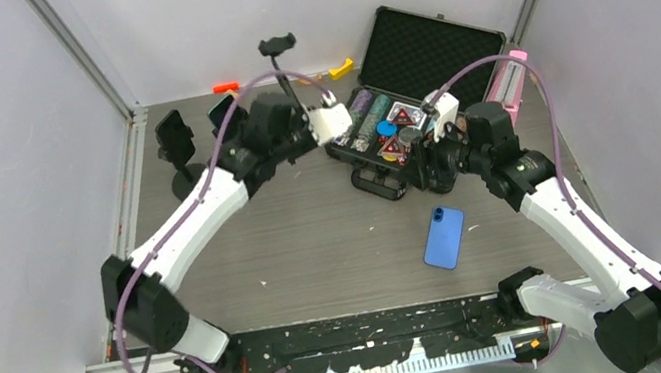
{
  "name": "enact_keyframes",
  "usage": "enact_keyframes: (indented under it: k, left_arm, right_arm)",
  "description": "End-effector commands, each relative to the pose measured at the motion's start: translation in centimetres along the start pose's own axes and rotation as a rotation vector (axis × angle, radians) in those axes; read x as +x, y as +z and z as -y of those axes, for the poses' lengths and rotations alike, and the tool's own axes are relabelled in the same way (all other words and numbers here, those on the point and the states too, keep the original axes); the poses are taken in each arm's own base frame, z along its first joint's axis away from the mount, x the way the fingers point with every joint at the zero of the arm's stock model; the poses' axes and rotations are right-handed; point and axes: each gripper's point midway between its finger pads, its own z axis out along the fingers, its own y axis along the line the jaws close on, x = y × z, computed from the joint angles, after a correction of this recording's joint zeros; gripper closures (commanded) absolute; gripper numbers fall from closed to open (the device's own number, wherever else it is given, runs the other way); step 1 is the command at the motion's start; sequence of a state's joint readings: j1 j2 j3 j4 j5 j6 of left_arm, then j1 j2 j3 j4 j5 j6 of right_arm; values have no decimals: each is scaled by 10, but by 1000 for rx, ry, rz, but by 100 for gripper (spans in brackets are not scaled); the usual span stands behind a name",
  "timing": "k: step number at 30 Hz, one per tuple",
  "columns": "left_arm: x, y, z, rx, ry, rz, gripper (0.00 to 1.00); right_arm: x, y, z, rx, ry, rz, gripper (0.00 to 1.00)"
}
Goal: Place the phone on the phone stand
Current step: Pick up the phone stand at the center of the board, then place the phone stand at the center of the board.
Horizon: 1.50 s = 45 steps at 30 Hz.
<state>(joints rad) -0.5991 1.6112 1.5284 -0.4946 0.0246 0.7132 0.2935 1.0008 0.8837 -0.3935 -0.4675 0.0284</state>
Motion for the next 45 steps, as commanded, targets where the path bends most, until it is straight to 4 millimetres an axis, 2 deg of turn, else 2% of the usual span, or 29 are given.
enact_keyframes:
  k: [1, 2, 3, 9, 14, 22, 30, 36, 41, 45]
  left_arm:
    - [-27, -25, 25, -110, 158, 152, 100]
    - [-25, -28, 31, -141, 201, 157, 100]
    - [-16, -27, 46, -139, 242, 147, 100]
    - [-11, -39, 87, -239, 371, 213, 100]
    - [-8, -43, 114, -295, 419, 272, 100]
    - [-11, -45, 132, -391, 440, 334, 100]
    - [-11, -33, 154, -455, 505, 357, 100]
    - [-7, -23, 171, -456, 532, 355, 100]
    - [-9, -23, 182, -448, 544, 363, 100]
    - [-10, -23, 185, -443, 551, 364, 100]
  right_arm:
    - [-51, -14, 6, 77, -42, 123, 33]
    - [-53, -14, 5, 75, -42, 116, 33]
    - [-64, -18, 1, 64, -57, 136, 32]
    - [-98, -25, -6, 44, -115, 179, 30]
    - [-108, -18, -13, -13, -118, 170, 29]
    - [-99, 14, -24, -146, 34, 101, 28]
    - [-99, 28, -30, -210, 67, 79, 29]
    - [-95, 31, -30, -205, 37, 65, 35]
    - [-82, 40, -28, -180, 6, 26, 42]
    - [-80, 46, -30, -175, -21, 12, 47]
